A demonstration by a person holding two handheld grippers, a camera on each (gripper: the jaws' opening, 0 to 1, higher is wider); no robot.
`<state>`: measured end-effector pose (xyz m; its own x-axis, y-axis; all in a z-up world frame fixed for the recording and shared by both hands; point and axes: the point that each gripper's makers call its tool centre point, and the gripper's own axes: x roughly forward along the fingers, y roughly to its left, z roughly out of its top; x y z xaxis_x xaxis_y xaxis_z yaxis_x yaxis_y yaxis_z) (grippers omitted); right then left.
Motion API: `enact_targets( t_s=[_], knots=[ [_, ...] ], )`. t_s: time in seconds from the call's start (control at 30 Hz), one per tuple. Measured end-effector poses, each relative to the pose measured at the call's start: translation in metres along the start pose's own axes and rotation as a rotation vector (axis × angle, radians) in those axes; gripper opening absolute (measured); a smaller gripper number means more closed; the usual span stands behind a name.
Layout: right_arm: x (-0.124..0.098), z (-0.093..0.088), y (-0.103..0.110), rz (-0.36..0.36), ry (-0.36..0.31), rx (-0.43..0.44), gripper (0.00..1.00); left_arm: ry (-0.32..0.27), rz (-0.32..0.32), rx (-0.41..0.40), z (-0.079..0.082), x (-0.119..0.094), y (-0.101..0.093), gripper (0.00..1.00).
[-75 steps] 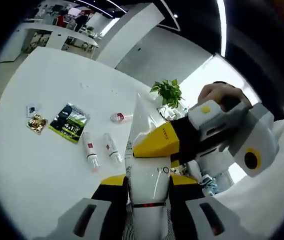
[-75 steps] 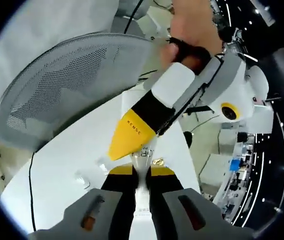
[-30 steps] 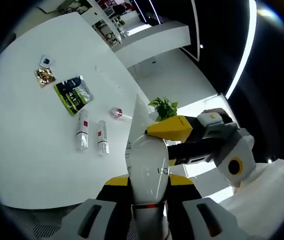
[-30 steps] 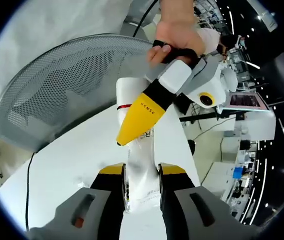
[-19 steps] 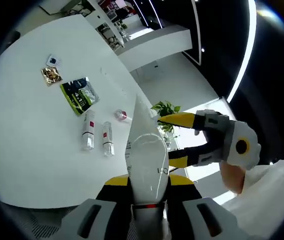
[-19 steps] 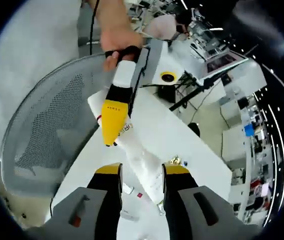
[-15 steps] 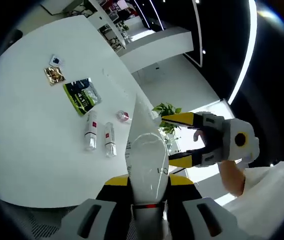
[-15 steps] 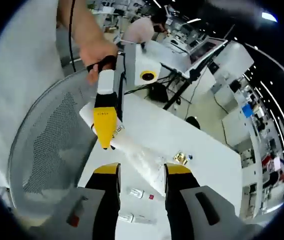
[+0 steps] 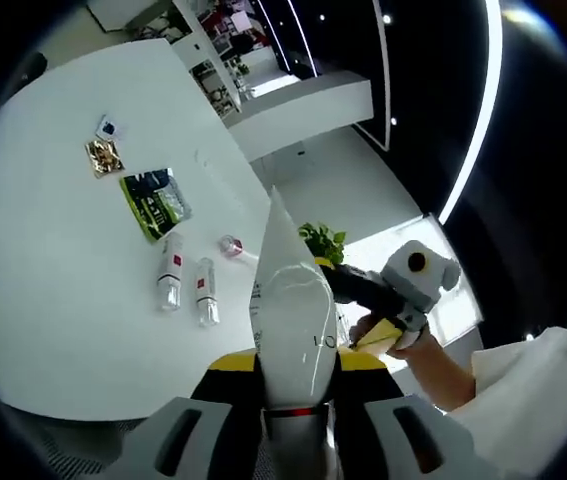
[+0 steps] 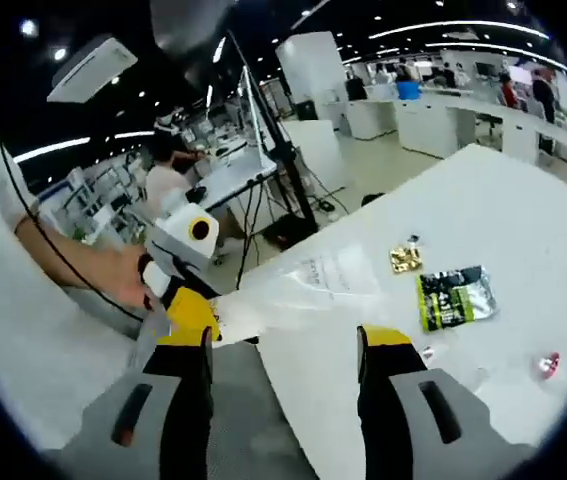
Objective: Arrange the skincare products in the storage area until every visible bottle or jar stands upright without overlapping.
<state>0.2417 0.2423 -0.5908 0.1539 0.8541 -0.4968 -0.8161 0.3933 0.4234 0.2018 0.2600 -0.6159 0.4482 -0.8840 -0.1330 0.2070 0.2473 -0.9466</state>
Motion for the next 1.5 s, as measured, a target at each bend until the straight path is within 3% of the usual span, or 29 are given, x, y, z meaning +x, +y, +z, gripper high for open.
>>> enact_targets(
  t_s=[0.2,0.5,0.63,0.8,0.93,1.3,1.5],
  knots=[
    [0.004,-0.003,0.005,0.061,-0.06,0.223,0.59,-0.016,-0.04,-0.004,0.001,0.001,-0.005,0.25],
    [0.013,0.022,0.017,0.151,-0.196,0.461,0.59,-0.034,-0.122,0.01,0.004,0.004,-0.022,0.25],
    [0.024,0.028,0.029,0.221,-0.22,0.571,0.57,-0.038,-0.159,0.014,0.005,0.002,-0.031,0.25],
    [0.038,0.032,0.037,0.269,-0.232,0.633,0.52,-0.019,-0.176,0.044,0.003,0.0,-0.039,0.25],
    [0.043,0.036,0.044,0.297,-0.238,0.654,0.4,-0.004,-0.175,0.067,-0.002,0.0,-0.042,0.25],
    [0.043,0.036,0.051,0.346,-0.231,0.718,0.37,-0.035,-0.175,0.061,-0.001,-0.003,-0.044,0.25],
    [0.042,0.037,0.054,0.362,-0.221,0.705,0.36,-0.05,-0.173,0.053,-0.003,-0.004,-0.045,0.25]
  ],
)
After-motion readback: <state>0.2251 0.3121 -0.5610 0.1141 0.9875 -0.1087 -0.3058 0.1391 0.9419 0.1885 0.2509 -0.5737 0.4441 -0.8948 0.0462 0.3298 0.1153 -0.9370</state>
